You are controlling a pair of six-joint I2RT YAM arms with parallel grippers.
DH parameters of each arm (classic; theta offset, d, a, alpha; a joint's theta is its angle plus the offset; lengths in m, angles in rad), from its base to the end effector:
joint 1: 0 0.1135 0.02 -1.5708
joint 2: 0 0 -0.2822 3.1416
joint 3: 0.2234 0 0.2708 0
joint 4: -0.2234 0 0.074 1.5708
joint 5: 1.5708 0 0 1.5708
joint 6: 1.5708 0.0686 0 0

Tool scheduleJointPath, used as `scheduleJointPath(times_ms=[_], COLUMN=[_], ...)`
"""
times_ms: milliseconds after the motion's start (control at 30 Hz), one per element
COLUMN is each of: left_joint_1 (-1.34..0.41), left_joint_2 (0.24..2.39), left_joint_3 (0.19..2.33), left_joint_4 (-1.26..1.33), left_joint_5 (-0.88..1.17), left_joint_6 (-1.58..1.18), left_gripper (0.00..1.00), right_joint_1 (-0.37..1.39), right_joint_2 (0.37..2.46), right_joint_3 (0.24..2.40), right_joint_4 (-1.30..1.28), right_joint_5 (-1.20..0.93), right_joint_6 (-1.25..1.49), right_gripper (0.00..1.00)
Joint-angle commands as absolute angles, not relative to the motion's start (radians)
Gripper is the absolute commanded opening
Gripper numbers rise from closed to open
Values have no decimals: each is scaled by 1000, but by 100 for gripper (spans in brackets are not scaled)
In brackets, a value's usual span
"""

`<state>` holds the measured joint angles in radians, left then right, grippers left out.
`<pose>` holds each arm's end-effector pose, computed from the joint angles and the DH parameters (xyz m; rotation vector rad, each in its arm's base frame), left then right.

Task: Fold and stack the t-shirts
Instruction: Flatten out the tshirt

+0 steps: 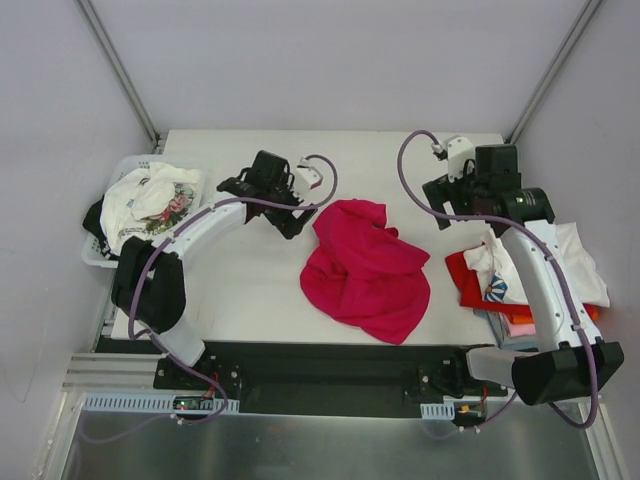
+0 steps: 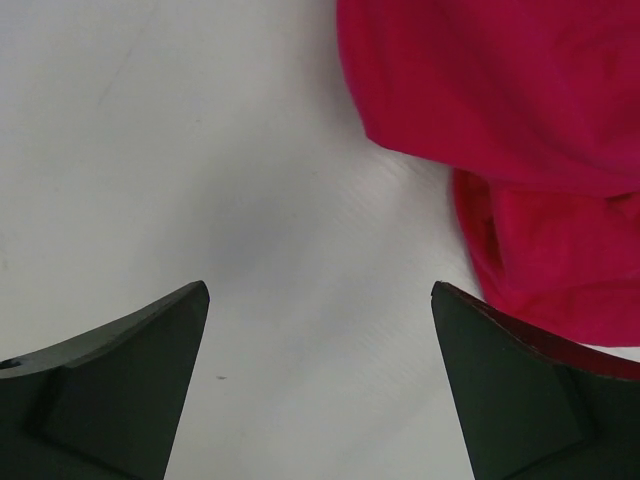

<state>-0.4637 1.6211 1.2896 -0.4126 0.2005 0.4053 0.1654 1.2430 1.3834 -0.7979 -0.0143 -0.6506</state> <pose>0.3582 -0.1944 0.2705 1.0642 2.0511 -0.2617 0.2909 0.0496 0.3899 -0.8959 2.0528 -0.2488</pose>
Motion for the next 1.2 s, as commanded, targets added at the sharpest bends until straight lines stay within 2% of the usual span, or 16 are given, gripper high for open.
scheduleJointPath(times_ms=[0, 300, 633, 833, 1167], left_joint_1=[-526, -656, -660, -663, -666], left_joint_2=[1666, 1614, 1644, 1697, 1778], left_joint_3=[1345, 1247, 1210, 1246, 1290], left_joint_4=[-469, -483, -483, -483, -483], left_joint_5=[271, 261, 281, 397, 423], left_joint_6=[426, 410, 406, 399, 428], left_gripper=[93, 90, 85, 84, 76], right_joint_1=[219, 233, 242, 242, 244], right_joint_2=[1256, 1269, 1275, 1279, 1279], right_joint_3=[1326, 1305, 1282, 1278, 1252], right_joint_4=[-804, -801, -795, -798, -792], right_joint_5=[-43, -12, -8, -6, 28], right_joint_6=[-617, -609, -607, -615, -623], right_gripper=[96, 97, 97, 97, 97])
